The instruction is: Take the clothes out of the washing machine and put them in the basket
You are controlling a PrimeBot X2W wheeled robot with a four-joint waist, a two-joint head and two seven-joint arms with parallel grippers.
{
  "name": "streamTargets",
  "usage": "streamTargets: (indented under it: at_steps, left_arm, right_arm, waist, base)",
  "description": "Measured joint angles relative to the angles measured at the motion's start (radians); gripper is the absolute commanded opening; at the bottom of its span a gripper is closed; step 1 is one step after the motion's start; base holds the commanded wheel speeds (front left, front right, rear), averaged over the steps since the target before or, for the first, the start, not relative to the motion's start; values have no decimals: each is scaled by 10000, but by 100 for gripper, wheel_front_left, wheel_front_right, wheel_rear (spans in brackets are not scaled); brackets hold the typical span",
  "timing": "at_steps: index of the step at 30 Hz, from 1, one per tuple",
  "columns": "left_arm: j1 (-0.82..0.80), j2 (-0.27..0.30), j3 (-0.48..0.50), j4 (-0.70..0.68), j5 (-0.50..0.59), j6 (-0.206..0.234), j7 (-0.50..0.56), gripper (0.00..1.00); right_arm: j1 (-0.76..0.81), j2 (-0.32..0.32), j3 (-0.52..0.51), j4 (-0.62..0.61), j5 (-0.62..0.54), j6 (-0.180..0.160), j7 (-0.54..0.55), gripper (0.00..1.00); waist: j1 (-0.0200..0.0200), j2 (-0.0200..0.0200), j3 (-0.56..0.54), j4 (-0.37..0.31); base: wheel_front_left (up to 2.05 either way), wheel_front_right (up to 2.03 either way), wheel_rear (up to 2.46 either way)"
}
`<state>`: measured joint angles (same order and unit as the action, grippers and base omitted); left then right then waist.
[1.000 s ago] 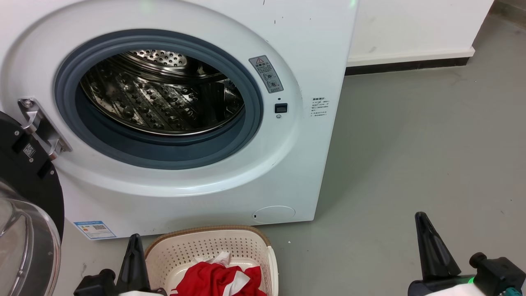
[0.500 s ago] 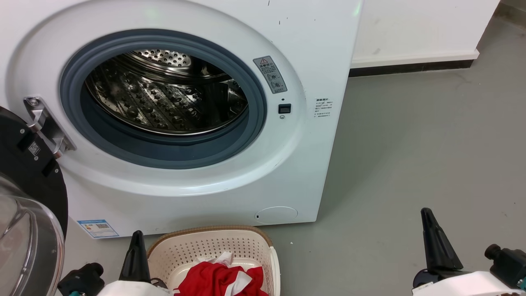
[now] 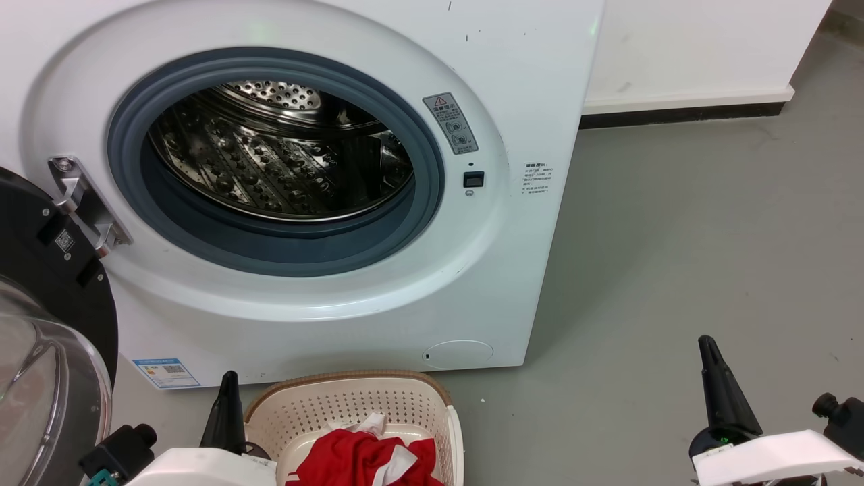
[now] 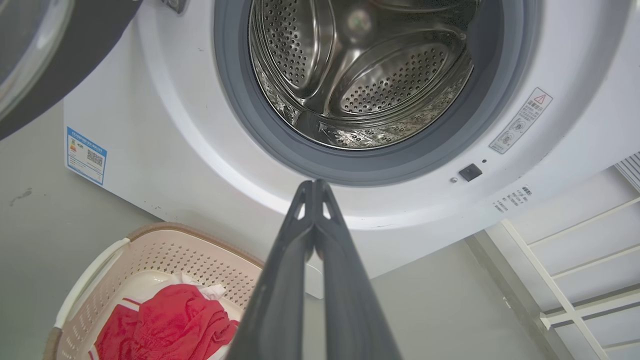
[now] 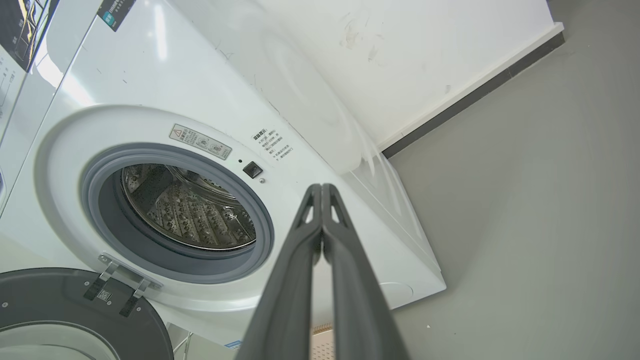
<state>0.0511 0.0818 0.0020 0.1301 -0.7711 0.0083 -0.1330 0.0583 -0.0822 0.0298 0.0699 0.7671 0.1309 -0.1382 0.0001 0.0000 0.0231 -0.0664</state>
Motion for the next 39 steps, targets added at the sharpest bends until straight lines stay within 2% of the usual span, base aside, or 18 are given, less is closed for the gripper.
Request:
streamTargets:
  at_steps: [18, 39]
  left_arm:
    - [-387, 29, 100, 291, -2443, -357, 522, 0]
    - [-776, 38, 291, 593, -4765, -725, 1066, 0]
  right_arm:
    - [-393, -48, -196, 466, 2468, 0, 523, 0]
    - [-815, -63, -439, 926, 4801, -2, 1060, 0]
  waist:
    - [0, 0, -40, 136]
    - [0, 0, -88, 295]
  base:
    - [0, 0, 0]
    - [0, 0, 0]
